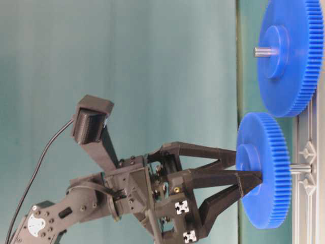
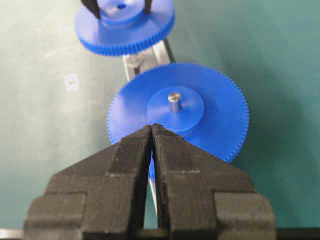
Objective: Insert the small gear onto the shaft.
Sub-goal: 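Align the gear's bore with the shaft and lower it, meshing with the large gear, then open the left gripper and retract it to the left edge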
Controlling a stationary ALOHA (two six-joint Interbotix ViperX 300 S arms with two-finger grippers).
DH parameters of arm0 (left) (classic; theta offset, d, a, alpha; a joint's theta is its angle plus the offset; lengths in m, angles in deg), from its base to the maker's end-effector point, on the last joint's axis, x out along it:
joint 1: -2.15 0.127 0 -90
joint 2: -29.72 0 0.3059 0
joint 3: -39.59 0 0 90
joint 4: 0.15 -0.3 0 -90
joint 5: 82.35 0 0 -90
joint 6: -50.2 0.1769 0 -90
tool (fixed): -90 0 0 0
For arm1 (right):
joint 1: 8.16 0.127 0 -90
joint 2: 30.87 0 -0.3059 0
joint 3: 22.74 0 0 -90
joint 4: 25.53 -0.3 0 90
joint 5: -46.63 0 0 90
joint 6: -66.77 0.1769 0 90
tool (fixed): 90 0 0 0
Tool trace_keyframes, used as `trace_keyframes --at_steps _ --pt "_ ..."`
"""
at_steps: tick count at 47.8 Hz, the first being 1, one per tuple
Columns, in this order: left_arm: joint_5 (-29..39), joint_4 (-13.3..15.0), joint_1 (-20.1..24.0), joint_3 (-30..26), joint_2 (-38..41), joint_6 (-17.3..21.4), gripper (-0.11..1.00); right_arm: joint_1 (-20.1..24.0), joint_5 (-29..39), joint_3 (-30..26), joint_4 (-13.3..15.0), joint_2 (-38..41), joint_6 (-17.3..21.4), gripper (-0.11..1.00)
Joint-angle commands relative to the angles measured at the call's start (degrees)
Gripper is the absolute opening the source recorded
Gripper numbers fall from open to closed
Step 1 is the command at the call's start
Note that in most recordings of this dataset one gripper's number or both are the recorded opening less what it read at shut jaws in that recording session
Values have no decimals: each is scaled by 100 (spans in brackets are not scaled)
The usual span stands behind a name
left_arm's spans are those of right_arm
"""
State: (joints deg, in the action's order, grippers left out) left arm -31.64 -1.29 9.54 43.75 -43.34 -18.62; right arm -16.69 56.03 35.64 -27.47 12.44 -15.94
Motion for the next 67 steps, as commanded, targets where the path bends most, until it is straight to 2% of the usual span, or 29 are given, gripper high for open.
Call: trace_keyframes --at_steps 1,40,67 --pt "-18 -35 70 -141 0 0 89 -9 -62 -53 -9 35 44 11" --pt "308 -35 62 -466 -97 0 90 -9 -62 -53 -9 35 62 11" --pt "308 -35 62 -308 -404 -79 90 -9 -62 -53 -9 35 62 11"
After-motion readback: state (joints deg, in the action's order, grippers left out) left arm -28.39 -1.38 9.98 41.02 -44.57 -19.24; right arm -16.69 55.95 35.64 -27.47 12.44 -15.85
